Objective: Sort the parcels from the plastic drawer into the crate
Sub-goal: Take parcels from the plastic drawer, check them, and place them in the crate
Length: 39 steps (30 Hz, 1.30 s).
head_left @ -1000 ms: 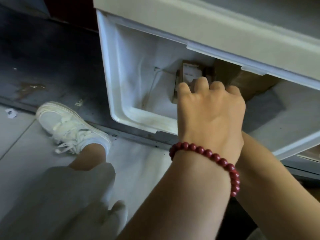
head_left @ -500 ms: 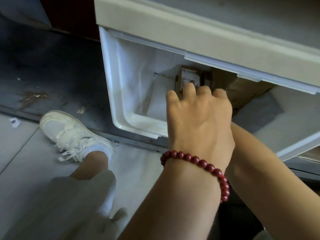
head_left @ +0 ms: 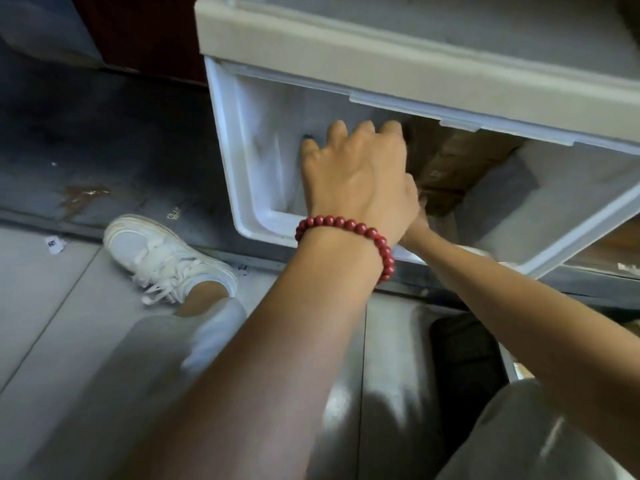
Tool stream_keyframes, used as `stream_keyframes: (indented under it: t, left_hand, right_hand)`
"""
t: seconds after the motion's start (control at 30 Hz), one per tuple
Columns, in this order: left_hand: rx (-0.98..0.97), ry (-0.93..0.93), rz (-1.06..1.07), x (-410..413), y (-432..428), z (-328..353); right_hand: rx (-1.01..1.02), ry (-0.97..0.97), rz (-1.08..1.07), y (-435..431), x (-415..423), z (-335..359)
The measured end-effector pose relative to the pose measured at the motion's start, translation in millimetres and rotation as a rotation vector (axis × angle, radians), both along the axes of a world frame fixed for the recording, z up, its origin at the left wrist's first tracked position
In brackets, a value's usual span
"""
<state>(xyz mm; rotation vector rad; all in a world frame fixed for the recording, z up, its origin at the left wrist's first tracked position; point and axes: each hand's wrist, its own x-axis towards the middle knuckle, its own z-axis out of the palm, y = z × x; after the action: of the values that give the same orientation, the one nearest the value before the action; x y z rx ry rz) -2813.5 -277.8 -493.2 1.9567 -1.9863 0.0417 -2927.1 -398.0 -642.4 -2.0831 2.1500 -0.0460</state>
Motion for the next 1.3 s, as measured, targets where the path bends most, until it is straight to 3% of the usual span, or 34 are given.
stream_keyframes:
  t: [0.17, 0.37, 0.57, 0.77, 1.03, 1.3]
  left_hand:
    - [0.104, -0.028, -0.057, -0.3, 16.5, -5.6]
    - [0.122, 0.040, -0.052, 12.9, 39.1, -13.6]
    - [0.222, 0.111, -0.105, 21.1, 54.0, -19.8]
    - [0.221, 0.123, -0.134, 23.5, 54.5, -24.6]
    - [0.205, 0.215, -0.085, 25.5, 52.1, -25.1]
    - [0.245, 0.351, -0.003, 36.1, 49.1, -23.4]
  right_hand:
    - [-0.085, -0.310, -0.053, 61.0, -37.4, 63.5]
    - [-0.128, -0.409, 0.029, 132.2, -58.6, 99.5]
    - [-0.118, -0.728, 0.053, 197.6, -69.2, 99.0]
    - [-0.139, -0.958, 0.052, 190.7, -55.5, 94.4]
    - [-0.148, -0.946, -0.004, 184.9, -52.8, 90.3]
    - [-0.007, -1.123, -0.008, 180.7, -54.9, 92.8]
